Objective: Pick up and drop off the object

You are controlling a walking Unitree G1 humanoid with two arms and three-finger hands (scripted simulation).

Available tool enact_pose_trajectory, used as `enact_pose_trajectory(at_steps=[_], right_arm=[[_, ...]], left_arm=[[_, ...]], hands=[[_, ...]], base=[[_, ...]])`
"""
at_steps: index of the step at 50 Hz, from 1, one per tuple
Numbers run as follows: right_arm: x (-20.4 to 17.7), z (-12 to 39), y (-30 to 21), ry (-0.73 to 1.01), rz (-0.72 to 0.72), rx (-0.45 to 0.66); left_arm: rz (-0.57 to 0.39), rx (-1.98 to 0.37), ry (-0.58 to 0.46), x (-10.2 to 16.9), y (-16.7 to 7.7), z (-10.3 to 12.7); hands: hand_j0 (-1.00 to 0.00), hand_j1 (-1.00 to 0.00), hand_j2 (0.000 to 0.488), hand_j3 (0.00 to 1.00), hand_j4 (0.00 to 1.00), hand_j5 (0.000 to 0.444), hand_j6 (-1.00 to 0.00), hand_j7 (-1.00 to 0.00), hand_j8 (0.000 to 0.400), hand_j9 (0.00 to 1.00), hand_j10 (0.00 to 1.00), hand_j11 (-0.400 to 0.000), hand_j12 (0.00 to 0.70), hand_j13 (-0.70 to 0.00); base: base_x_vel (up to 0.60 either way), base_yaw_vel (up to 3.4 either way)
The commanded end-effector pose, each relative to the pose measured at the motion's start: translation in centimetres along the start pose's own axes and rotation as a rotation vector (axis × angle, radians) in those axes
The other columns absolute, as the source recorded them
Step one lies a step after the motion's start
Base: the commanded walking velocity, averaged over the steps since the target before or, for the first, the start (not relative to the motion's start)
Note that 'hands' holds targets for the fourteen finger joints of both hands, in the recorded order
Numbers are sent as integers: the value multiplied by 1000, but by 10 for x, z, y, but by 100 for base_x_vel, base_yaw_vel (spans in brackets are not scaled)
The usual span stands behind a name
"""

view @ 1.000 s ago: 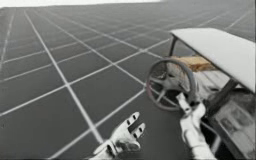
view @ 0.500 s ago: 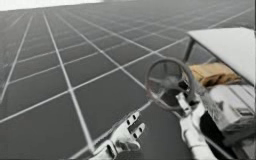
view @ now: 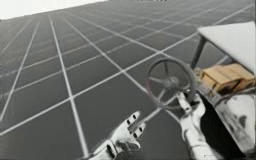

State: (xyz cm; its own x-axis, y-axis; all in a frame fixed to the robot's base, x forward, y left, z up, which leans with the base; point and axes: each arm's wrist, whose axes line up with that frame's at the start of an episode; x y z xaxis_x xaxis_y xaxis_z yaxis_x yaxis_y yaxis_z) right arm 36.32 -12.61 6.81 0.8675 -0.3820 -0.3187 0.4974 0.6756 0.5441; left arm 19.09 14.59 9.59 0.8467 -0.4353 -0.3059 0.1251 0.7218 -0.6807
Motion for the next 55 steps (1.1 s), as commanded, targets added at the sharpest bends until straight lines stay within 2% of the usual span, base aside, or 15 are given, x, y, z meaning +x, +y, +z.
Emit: enact_pose_trajectory(at_steps=[1, 23, 55], right_arm=[[-2, 6, 7, -29, 20, -7], [-2, 6, 7, -29, 20, -7], [-2, 6, 7, -29, 20, -7]], left_arm=[[-9, -17, -6, -1, 3, -1], [-9, -17, -6, -1, 3, -1], [-9, -17, -6, -1, 3, -1]], hands=[[0, 0, 0, 1000, 1000, 0, 0, 0, 0, 1000, 1000, -400, 0, -700], [0, 0, 0, 1000, 1000, 0, 0, 0, 0, 1000, 1000, -400, 0, -700], [0, 0, 0, 1000, 1000, 0, 0, 0, 0, 1000, 1000, -400, 0, -700]], base=[[26, 0], [19, -5], [24, -132]])
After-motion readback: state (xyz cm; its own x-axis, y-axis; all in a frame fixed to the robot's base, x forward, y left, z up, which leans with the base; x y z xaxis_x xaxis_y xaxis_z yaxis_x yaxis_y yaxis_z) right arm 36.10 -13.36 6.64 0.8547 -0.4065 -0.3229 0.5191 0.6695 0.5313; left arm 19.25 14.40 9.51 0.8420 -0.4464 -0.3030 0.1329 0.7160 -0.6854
